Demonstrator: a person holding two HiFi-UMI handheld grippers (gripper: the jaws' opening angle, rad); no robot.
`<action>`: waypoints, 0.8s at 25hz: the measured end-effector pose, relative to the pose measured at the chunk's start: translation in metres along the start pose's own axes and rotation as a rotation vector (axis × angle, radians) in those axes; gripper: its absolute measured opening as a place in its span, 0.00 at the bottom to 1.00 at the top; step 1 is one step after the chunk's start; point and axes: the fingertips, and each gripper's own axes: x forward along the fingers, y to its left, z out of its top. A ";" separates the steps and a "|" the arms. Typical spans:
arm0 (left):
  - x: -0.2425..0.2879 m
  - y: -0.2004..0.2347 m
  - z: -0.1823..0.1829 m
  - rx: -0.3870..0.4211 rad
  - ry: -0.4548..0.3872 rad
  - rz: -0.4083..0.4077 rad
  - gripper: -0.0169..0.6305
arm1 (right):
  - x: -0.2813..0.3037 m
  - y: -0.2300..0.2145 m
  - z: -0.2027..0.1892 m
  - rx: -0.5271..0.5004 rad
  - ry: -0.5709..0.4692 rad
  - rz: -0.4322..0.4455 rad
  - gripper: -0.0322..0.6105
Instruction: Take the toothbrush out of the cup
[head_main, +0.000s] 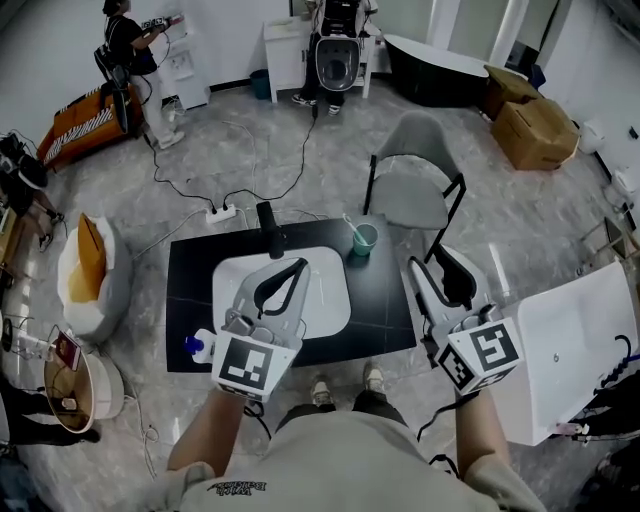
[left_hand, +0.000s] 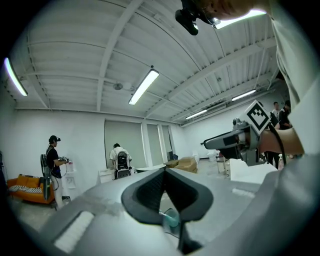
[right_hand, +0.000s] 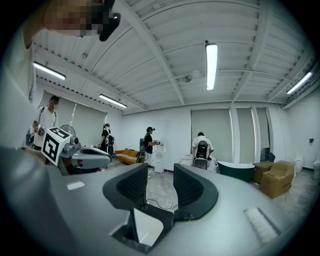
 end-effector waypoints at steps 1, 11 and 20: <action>0.004 0.003 -0.002 0.012 0.001 0.007 0.03 | 0.006 -0.003 -0.003 -0.004 0.007 0.013 0.31; 0.047 0.029 -0.021 0.058 0.046 0.149 0.03 | 0.067 -0.040 -0.027 -0.011 0.055 0.178 0.30; 0.096 0.037 -0.050 0.025 0.132 0.242 0.03 | 0.127 -0.079 -0.076 -0.018 0.179 0.344 0.30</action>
